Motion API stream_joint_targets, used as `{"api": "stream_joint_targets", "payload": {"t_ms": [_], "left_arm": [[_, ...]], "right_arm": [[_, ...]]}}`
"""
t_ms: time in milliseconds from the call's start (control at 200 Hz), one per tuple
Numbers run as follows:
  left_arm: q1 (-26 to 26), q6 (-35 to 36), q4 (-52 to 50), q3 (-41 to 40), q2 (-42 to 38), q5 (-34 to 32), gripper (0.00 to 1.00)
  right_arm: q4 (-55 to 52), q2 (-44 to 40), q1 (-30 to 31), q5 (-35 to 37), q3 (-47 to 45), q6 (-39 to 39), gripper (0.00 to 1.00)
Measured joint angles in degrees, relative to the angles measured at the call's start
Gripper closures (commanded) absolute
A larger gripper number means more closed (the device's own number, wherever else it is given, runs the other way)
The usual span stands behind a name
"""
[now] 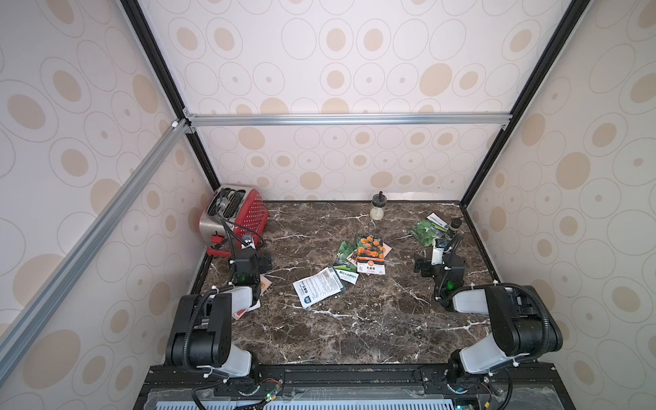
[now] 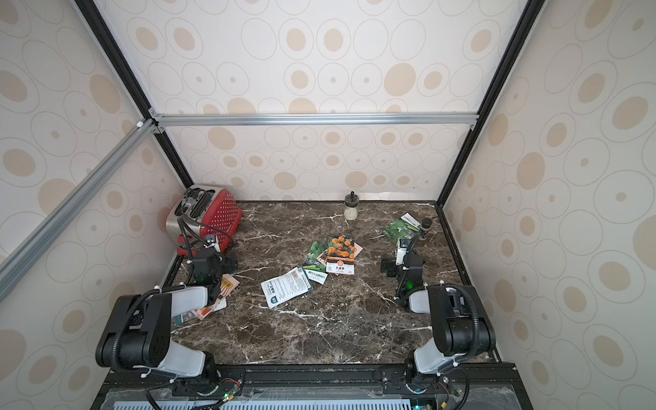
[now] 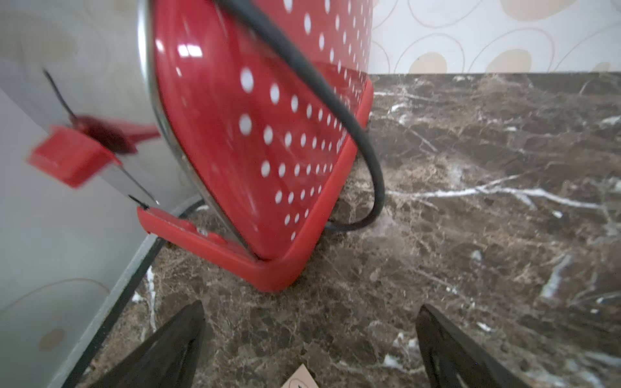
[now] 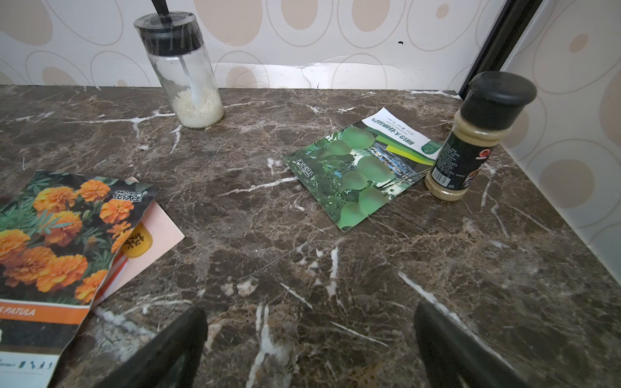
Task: Arrange the seed packets in a row
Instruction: Move the seed packet to the center of the board.
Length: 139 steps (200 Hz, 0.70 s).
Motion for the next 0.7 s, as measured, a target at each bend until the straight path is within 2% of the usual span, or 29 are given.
{"api": "stream_joint_targets", "payload": {"t_ms": [185, 335, 561, 696], "left_arm": [[-2.8, -0.5, -14.7, 10.3, -8.0, -4.5, 0.01], [-4.5, -3.1, -26.0, 14.3, -14.2, -8.0, 0.01], [-5.3, -9.2, -43.8, 19.1, -20.0, -10.5, 0.01], [-6.8, -12.8, -51.7, 19.1, -23.7, -10.8, 0.01]], "right_arm": [[-0.2, 0.0, 0.0, -0.1, 0.0, 0.0, 0.0], [-2.0, -1.2, 0.8, 2.1, 0.0, -0.1, 0.0], [-23.0, -18.5, 4.5, 11.5, 8.3, 4.2, 0.01], [-32.3, -23.8, 9.4, 12.0, 15.6, 7.7, 0.01]]}}
